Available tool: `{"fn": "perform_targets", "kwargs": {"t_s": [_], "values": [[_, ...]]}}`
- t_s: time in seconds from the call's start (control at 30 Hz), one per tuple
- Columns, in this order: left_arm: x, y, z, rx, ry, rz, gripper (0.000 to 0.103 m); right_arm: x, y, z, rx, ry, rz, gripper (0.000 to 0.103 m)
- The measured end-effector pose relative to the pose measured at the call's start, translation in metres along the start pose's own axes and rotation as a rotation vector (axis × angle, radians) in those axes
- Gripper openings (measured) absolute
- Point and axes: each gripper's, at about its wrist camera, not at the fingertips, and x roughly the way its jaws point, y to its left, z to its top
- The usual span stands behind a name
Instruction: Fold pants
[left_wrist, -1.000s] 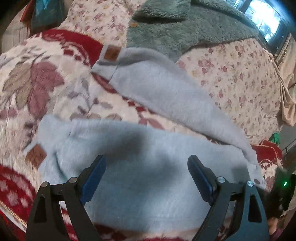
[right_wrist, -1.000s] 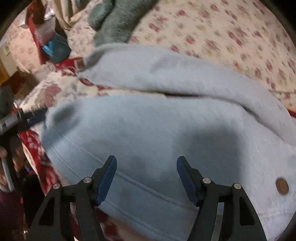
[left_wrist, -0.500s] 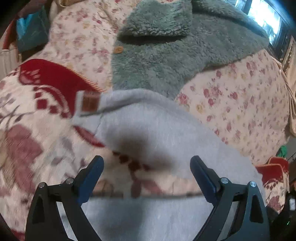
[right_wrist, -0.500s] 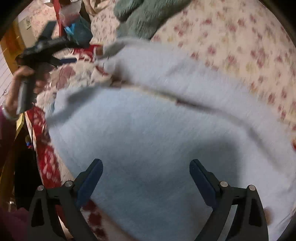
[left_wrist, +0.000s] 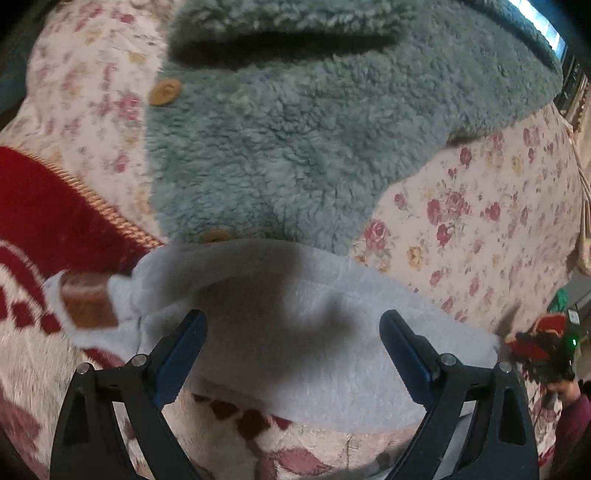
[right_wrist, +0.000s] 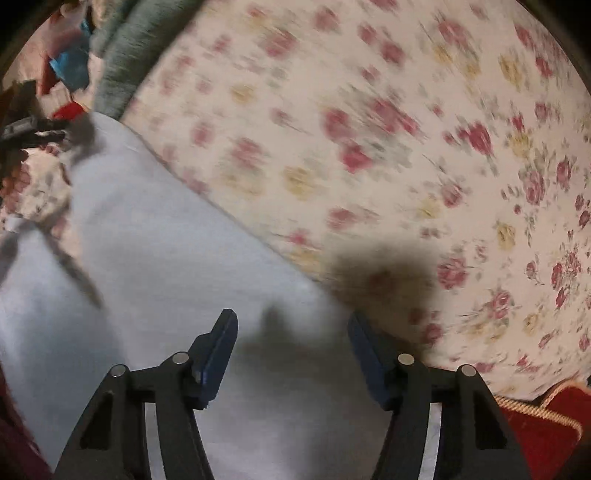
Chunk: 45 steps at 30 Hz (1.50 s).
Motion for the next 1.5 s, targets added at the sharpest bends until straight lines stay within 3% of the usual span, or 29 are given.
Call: {"fn": "perform_targets", "kwargs": {"t_s": [0.2,0.37,0.47,0.57,0.7,0.77,0.87,1.03,1.17,1.23,1.37,1.5], "values": [[0.014,0.017,0.013,0.003,0.036,-0.033,0.094,0.024,-0.03,0.001,-0.036,0.104,0.095,0.067],[0.016,0.018,0.016,0.136,0.108,-0.051,0.094,0.042,-0.03,0.008,-0.091,0.184,0.165,0.067],[0.019,0.019,0.013,0.183,0.149,-0.075,0.094,0.049,-0.024,0.009,-0.135,0.206,0.167,0.067],[0.025,0.024,0.01,0.212,0.165,-0.046,0.094,0.051,-0.019,0.008,-0.163,0.218,0.159,0.067],[0.012,0.025,0.011,0.248,0.137,-0.062,0.094,0.049,-0.008,0.005,-0.21,0.24,0.126,0.067],[-0.004,0.016,0.007,0.337,0.107,-0.073,0.094,0.051,-0.001,0.008,-0.21,0.248,0.127,0.067],[-0.01,0.007,0.008,0.446,0.098,-0.007,0.094,0.053,0.0,0.009,-0.203,0.241,0.132,0.069],[0.006,-0.005,0.02,0.585,0.159,0.1,0.094,0.061,0.008,0.0,-0.263,0.222,0.107,0.069],[-0.004,-0.015,0.027,0.632,0.137,0.087,0.094,0.062,0.019,-0.002,-0.282,0.243,0.102,0.07],[-0.009,-0.017,0.024,0.697,0.135,0.116,0.094,0.061,0.02,-0.001,-0.292,0.251,0.103,0.07],[0.016,-0.021,0.023,0.718,0.177,0.167,0.094,0.085,0.022,0.019,-0.33,0.267,0.103,0.072],[0.054,-0.028,0.018,0.724,0.208,0.22,0.094,0.094,0.032,0.015,-0.337,0.294,0.077,0.071]]}}
